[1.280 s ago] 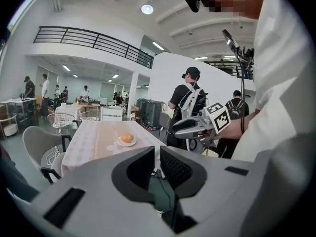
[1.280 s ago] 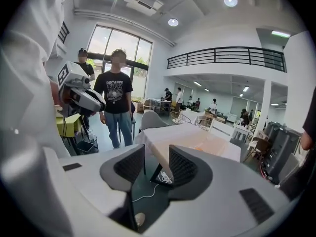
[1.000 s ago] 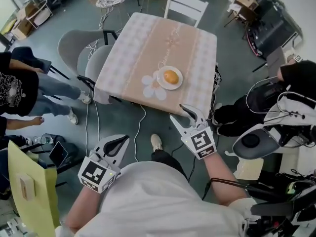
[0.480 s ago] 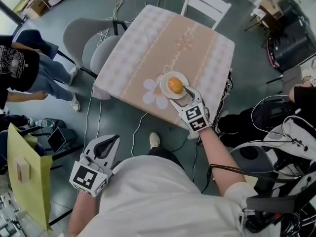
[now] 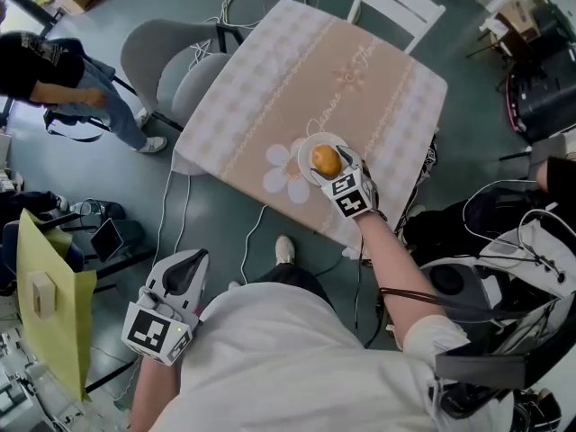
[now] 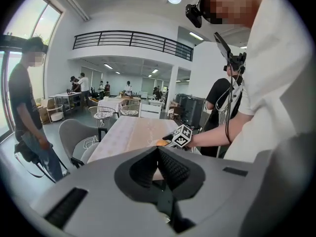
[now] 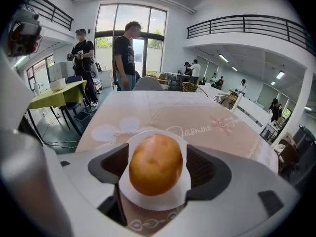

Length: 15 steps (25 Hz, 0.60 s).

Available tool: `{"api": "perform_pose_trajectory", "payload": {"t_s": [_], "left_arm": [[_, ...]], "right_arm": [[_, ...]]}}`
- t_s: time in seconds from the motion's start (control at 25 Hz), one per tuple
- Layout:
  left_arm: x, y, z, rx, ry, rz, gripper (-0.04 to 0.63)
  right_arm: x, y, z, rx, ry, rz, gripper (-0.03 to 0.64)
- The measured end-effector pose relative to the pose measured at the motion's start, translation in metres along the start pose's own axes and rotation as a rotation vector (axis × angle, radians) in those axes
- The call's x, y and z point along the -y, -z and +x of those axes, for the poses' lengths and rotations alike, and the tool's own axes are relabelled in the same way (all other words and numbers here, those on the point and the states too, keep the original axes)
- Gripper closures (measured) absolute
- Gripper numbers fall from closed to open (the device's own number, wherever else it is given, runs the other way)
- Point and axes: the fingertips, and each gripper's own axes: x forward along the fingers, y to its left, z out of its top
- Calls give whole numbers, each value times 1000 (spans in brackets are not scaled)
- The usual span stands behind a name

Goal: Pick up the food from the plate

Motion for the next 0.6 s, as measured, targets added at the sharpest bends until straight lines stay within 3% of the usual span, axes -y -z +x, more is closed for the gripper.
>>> {"api": "perform_pose_trajectory", "payload": {"t_s": [0.6], "left_arm": [[-10, 5, -8, 13, -22, 20, 586]], "right_arm": [[4, 13, 15, -50, -30, 33, 256]]}}
